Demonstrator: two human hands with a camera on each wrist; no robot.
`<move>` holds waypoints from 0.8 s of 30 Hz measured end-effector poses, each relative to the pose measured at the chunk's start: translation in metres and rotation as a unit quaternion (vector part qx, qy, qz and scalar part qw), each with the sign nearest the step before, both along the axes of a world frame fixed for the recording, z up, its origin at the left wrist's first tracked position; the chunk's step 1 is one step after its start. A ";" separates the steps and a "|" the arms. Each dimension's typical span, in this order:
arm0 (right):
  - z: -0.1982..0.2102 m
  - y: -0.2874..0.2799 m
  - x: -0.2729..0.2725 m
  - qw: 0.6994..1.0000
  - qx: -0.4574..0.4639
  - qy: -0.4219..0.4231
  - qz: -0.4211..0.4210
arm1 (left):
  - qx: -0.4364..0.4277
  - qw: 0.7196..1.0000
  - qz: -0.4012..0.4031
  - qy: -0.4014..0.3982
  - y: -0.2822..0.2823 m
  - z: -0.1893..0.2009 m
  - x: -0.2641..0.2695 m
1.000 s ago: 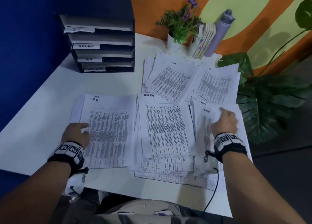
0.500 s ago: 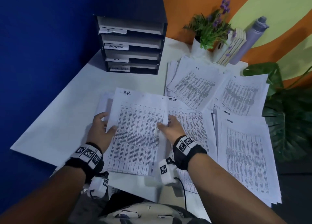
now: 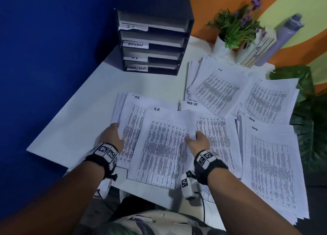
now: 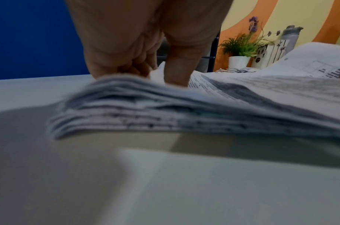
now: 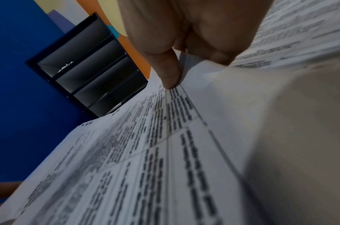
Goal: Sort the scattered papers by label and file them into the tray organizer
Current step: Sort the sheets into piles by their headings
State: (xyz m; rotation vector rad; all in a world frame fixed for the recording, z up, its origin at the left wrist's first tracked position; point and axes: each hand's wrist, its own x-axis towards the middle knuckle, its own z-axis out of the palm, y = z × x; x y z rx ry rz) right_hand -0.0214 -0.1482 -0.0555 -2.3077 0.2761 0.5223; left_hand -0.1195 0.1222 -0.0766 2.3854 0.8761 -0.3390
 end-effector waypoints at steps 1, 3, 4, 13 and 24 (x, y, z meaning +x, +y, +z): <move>0.002 0.001 0.000 1.000 0.003 0.000 0.003 | -0.008 1.000 0.000 -0.004 -0.003 0.003 0.000; 0.007 0.002 0.001 0.999 0.037 -0.007 -0.011 | -0.023 0.999 0.025 -0.027 -0.006 0.008 -0.001; 0.011 0.004 0.001 0.997 0.064 -0.012 -0.029 | -0.033 0.998 0.044 -0.040 -0.006 0.010 -0.002; 0.008 0.020 0.012 0.984 0.135 0.012 -0.112 | -0.051 0.994 0.016 -0.099 -0.006 0.007 0.007; 0.002 0.012 0.003 0.998 0.021 0.004 -0.067 | -0.003 1.000 -0.010 0.025 0.012 0.002 0.008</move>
